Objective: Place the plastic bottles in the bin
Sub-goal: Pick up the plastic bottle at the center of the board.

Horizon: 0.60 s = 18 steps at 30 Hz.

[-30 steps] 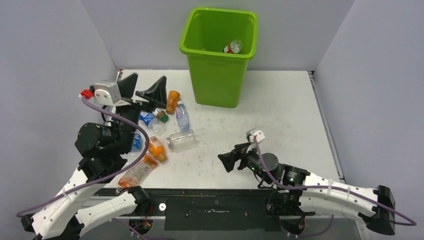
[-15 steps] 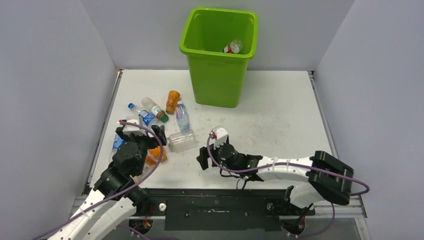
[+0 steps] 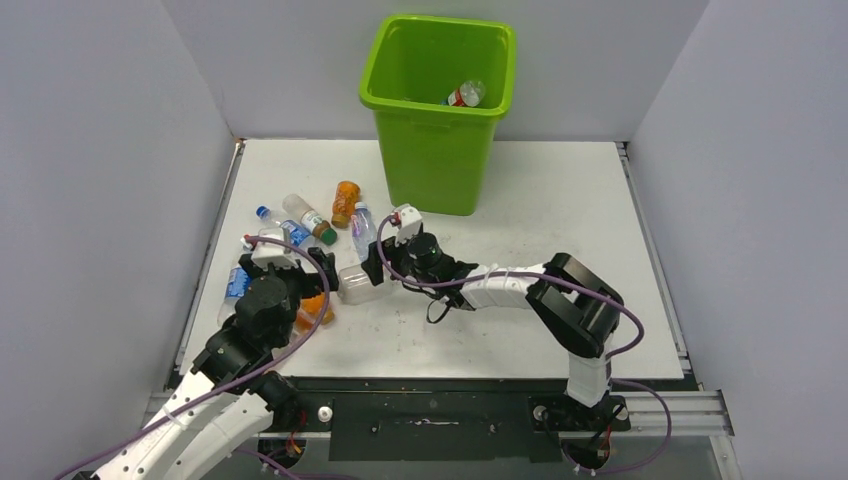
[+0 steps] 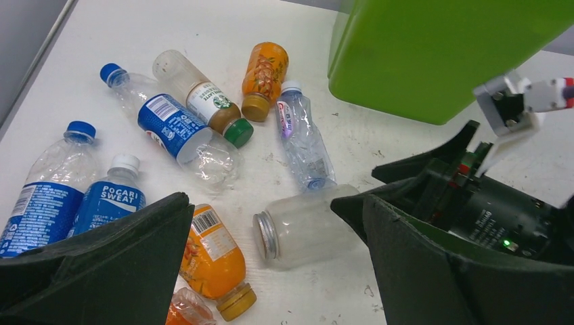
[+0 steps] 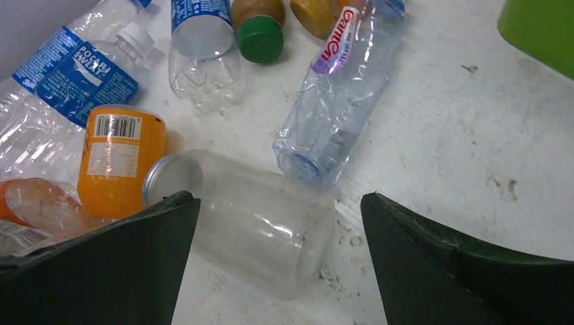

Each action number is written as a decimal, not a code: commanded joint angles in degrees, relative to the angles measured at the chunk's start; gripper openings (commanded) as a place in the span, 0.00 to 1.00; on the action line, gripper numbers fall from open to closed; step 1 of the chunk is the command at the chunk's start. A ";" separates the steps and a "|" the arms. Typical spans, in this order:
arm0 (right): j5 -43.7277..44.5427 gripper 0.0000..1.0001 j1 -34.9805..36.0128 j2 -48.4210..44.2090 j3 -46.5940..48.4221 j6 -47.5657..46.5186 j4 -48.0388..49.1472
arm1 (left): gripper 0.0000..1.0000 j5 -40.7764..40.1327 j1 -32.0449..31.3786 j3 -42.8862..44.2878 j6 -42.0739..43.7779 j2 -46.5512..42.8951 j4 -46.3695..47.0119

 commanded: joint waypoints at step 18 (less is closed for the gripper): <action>-19.80 0.98 -1.98 0.53 -2.59 -0.86 7.68 | 0.96 4.73 -0.57 2.64 0.13 0.82 1.20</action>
